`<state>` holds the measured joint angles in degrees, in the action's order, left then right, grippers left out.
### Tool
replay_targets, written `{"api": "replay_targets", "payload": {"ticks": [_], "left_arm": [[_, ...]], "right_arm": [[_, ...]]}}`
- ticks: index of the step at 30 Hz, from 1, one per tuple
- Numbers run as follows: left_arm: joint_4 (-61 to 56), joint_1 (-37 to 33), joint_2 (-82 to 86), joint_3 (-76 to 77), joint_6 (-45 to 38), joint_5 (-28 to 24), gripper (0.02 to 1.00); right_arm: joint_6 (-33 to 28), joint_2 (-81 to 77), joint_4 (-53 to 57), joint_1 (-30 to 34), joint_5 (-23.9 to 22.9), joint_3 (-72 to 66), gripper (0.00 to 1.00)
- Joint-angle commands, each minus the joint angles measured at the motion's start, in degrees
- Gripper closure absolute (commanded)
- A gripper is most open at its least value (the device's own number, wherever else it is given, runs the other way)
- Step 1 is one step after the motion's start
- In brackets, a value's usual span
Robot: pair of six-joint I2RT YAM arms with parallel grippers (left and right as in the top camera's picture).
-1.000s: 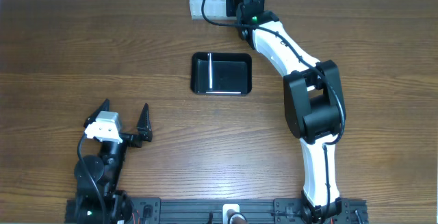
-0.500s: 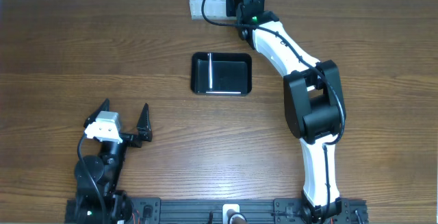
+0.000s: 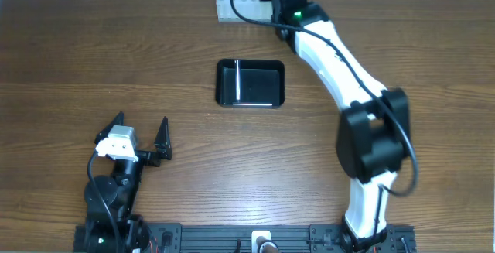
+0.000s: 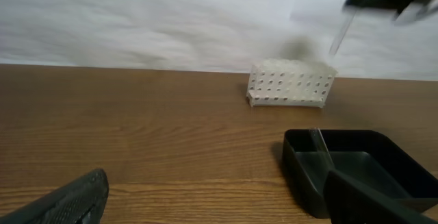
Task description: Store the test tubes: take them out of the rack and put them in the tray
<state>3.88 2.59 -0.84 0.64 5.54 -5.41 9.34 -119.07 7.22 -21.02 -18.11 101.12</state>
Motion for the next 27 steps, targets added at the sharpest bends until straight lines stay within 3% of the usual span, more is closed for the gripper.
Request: {"api": "replay_targets", "payload": {"ticks": [1,7,13,17,27], "left_arm": [[0.07,-0.2,0.46,-0.28,-0.63,-0.57,0.018],[0.07,-0.2,0.46,-0.28,-0.63,-0.57,0.018],[0.07,-0.2,0.46,-0.28,-0.63,-0.57,0.018],[0.07,-0.2,0.46,-0.28,-0.63,-0.57,0.018],[0.07,-0.2,0.46,-0.28,-0.63,-0.57,0.018]], "right_arm": [[0.09,11.02,2.4,-0.9,-1.64,0.46,0.963],[7.89,16.11,22.03,-3.43,1.22,0.46,0.963],[14.05,13.51,39.93,-5.14,11.58,0.31,0.939],[14.64,9.51,42.42,-6.4,16.24,-0.42,0.943],[19.58,-1.57,41.53,-7.96,18.86,-0.7,0.95]]}}
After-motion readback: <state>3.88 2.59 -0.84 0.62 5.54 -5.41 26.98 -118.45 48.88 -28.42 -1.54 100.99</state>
